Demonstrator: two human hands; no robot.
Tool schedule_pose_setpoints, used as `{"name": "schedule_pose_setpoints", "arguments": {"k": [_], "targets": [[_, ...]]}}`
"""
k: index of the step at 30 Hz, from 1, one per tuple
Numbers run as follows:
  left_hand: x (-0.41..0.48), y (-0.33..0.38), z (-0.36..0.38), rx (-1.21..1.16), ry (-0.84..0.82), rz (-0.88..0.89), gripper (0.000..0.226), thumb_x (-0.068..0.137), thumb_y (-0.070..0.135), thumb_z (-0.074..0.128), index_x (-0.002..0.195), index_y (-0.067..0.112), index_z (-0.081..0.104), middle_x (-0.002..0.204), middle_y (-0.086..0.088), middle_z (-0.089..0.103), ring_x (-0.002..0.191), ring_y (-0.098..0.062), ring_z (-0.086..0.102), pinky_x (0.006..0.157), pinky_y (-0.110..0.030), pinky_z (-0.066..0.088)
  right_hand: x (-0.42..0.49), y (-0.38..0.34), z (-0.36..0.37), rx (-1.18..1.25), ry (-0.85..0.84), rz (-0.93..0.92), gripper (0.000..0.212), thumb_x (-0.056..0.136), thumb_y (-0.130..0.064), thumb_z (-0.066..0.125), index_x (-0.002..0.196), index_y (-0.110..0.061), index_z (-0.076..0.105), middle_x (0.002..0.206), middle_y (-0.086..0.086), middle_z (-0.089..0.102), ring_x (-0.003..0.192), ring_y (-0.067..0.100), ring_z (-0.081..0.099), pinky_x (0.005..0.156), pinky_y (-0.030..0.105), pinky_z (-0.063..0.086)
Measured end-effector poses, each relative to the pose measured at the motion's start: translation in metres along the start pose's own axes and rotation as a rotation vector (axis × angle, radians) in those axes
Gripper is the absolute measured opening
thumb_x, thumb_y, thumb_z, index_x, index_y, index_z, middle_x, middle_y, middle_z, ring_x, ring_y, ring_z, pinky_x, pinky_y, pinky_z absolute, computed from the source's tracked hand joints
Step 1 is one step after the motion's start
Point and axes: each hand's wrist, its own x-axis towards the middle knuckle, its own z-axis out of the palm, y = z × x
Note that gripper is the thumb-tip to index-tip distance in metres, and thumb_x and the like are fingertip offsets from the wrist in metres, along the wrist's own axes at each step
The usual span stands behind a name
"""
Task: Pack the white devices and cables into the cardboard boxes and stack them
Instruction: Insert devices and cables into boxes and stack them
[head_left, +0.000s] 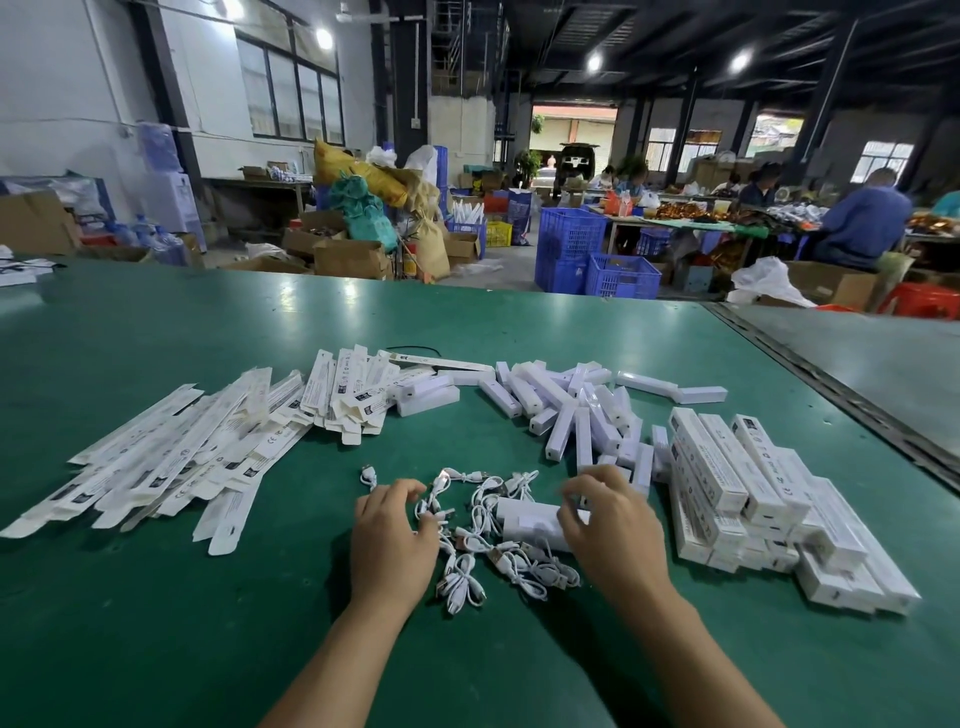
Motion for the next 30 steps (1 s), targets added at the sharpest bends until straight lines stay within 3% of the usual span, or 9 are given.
{"name": "schedule_pose_setpoints", "arguments": {"k": [3, 7, 12, 15, 18, 20, 23, 25, 30], "targets": [[0.001, 0.000, 0.003, 0.025, 0.045, -0.036, 0.018, 0.089, 0.011, 0.067, 0.107, 0.012, 0.066, 0.109, -0.005, 0.064, 0.110, -0.026, 0.049, 0.092, -0.038, 0.042, -0.004, -0.003, 0.007, -0.030, -0.070, -0.057, 0.013, 0.091, -0.032, 0.062, 0.099, -0.034, 0.071, 0.113, -0.017, 0.058, 0.079, 0.005, 0.055, 0.063, 0.024, 0.040], [0.016, 0.000, 0.003, 0.137, 0.081, -0.029, 0.024, 0.096, 0.025, 0.059, 0.115, 0.012, 0.063, 0.119, -0.009, 0.061, 0.116, -0.029, 0.047, 0.095, -0.041, 0.040, -0.007, -0.004, 0.015, -0.043, -0.141, -0.097, 0.017, 0.093, -0.042, 0.057, 0.102, -0.035, 0.070, 0.112, -0.018, 0.057, 0.106, 0.006, 0.053, 0.072, 0.024, 0.045], [0.077, -0.029, -0.031, 0.420, 0.046, -0.024, 0.037, 0.100, 0.033, 0.050, 0.129, 0.011, 0.053, 0.132, -0.014, 0.056, 0.123, -0.032, 0.046, 0.100, -0.043, 0.038, -0.008, -0.008, 0.017, -0.034, -0.177, -0.122, 0.022, 0.093, -0.047, 0.056, 0.103, -0.033, 0.070, 0.111, -0.017, 0.059, 0.107, 0.008, 0.051, 0.075, 0.025, 0.046], [0.116, -0.058, -0.061, 0.764, -0.105, -0.098, 0.059, 0.098, 0.037, 0.052, 0.149, 0.014, 0.033, 0.153, -0.017, 0.037, 0.141, -0.035, 0.033, 0.118, -0.050, 0.027, -0.008, -0.007, 0.016, -0.031, -0.171, -0.118, 0.021, 0.094, -0.044, 0.055, 0.103, -0.032, 0.070, 0.112, -0.016, 0.059, 0.108, 0.009, 0.051, 0.072, 0.024, 0.041], [0.135, -0.081, -0.080, 0.791, -0.287, -0.266, 0.070, 0.101, 0.044, 0.049, 0.157, 0.017, 0.017, 0.164, -0.017, 0.015, 0.149, -0.040, 0.020, 0.121, -0.055, 0.019, -0.007, -0.007, 0.017, -0.022, -0.170, -0.122, 0.020, 0.094, -0.042, 0.055, 0.105, -0.033, 0.069, 0.112, -0.016, 0.060, 0.109, 0.010, 0.052, 0.072, 0.025, 0.042], [0.136, -0.090, -0.087, 0.838, -0.358, -0.280, 0.061, 0.101, 0.047, 0.046, 0.152, 0.017, 0.030, 0.158, -0.015, 0.033, 0.141, -0.040, 0.037, 0.115, -0.054, 0.033, -0.007, -0.008, 0.017, -0.017, -0.173, -0.128, 0.020, 0.094, -0.040, 0.055, 0.106, -0.033, 0.069, 0.113, -0.015, 0.059, 0.110, 0.010, 0.052, 0.075, 0.026, 0.044], [0.128, -0.088, -0.092, 0.955, -0.235, -0.134, 0.036, 0.101, 0.044, 0.048, 0.127, 0.019, 0.051, 0.127, -0.008, 0.060, 0.111, -0.031, 0.057, 0.089, -0.039, 0.050, -0.006, -0.010, 0.018, -0.004, -0.166, -0.141, 0.020, 0.095, -0.035, 0.054, 0.108, -0.032, 0.069, 0.114, -0.014, 0.060, 0.110, 0.009, 0.052, 0.077, 0.026, 0.044], [0.121, -0.081, -0.090, 1.005, -0.155, -0.049, 0.028, 0.102, 0.037, 0.049, 0.122, 0.017, 0.051, 0.114, -0.005, 0.066, 0.103, -0.026, 0.058, 0.078, -0.033, 0.046, -0.007, -0.010, 0.017, 0.014, -0.155, -0.144, 0.020, 0.095, -0.033, 0.055, 0.108, -0.031, 0.069, 0.113, -0.013, 0.061, 0.109, 0.010, 0.052, 0.077, 0.025, 0.042], [0.103, -0.056, -0.079, 1.024, -0.110, -0.018, 0.028, 0.101, 0.030, 0.039, 0.121, 0.017, 0.055, 0.107, -0.001, 0.068, 0.095, -0.020, 0.059, 0.083, -0.035, 0.040, -0.010, -0.012, 0.017, 0.036, -0.094, -0.171, 0.017, 0.094, -0.031, 0.057, 0.104, -0.029, 0.071, 0.107, -0.012, 0.064, 0.105, 0.011, 0.054, 0.077, 0.026, 0.042]]}}
